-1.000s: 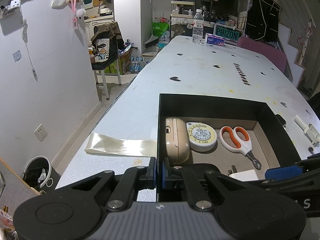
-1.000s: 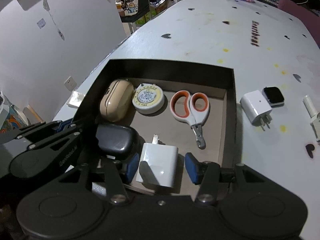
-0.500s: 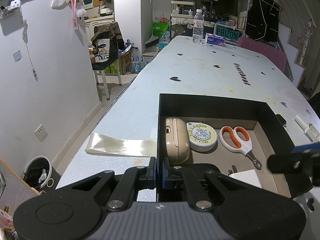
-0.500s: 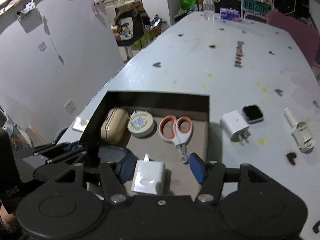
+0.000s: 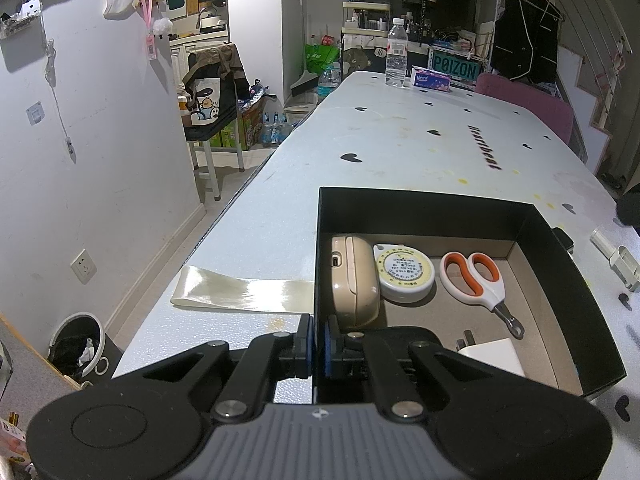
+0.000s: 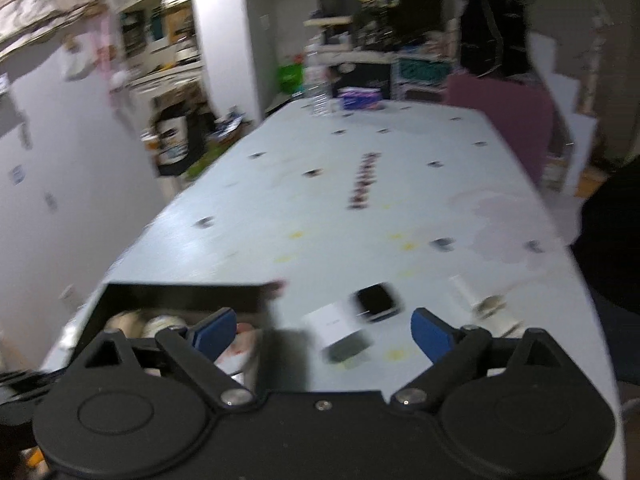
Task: Organize rigid objects
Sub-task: 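Move the right tool to the white plastic holder and close on it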
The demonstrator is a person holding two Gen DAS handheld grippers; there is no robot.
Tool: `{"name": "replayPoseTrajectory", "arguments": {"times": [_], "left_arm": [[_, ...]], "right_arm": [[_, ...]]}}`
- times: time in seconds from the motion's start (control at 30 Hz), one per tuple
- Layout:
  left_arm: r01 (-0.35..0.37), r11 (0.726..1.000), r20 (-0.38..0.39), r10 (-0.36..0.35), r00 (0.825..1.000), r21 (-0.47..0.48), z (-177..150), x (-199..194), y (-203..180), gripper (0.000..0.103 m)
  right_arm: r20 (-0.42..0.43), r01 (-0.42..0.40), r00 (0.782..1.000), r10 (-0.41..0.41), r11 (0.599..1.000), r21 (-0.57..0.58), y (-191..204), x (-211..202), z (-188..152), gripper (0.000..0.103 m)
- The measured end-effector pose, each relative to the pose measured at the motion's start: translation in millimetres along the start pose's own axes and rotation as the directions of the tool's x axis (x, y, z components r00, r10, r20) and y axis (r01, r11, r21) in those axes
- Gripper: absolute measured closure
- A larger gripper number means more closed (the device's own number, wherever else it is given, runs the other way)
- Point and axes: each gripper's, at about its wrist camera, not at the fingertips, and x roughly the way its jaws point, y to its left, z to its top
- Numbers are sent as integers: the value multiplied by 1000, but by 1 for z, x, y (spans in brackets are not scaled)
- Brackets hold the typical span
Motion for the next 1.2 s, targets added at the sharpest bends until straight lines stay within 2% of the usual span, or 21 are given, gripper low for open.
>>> {"name": "replayPoseTrajectory", "arguments": {"times": [0.13, 0.3, 0.43, 0.5, 0.67, 0.83, 0.9, 1.1, 1.2], "left_arm": [[0, 1000, 0, 0, 1000, 0, 0, 0, 0, 98], [-1, 1000, 0, 1, 1000, 1, 0, 0, 0, 98], [-1, 1000, 0, 1, 1000, 1, 0, 0, 0, 98], [0, 1000, 0, 0, 1000, 1, 0, 0, 0, 98], [0, 1000, 0, 0, 1000, 0, 0, 0, 0, 98], [0, 1000, 0, 0, 1000, 0, 0, 0, 0, 98], [0, 1000, 0, 0, 1000, 1, 0, 0, 0, 98], [0, 1000, 0, 0, 1000, 1, 0, 0, 0, 98], [0, 1000, 0, 0, 1000, 0, 0, 0, 0, 98]], "right_arm": [[9, 60, 998, -61, 995, 81, -43, 17, 4, 8], [6, 84, 996, -88, 970, 228, -101, 42, 3, 10], [-17, 95, 995, -94, 954, 283, -128, 61, -3, 13], [-33, 137, 991, -133, 947, 292, -136, 73, -6, 14], [-56, 152, 988, -141, 946, 288, -147, 96, -12, 14], [-68, 112, 993, -97, 955, 273, -145, 110, -17, 14], [-97, 68, 994, -43, 962, 265, -140, 113, -18, 14], [-151, 9, 988, 18, 984, 178, -114, 103, -18, 18], [-107, 10, 994, 8, 986, 166, -110, 89, -15, 18]]}}
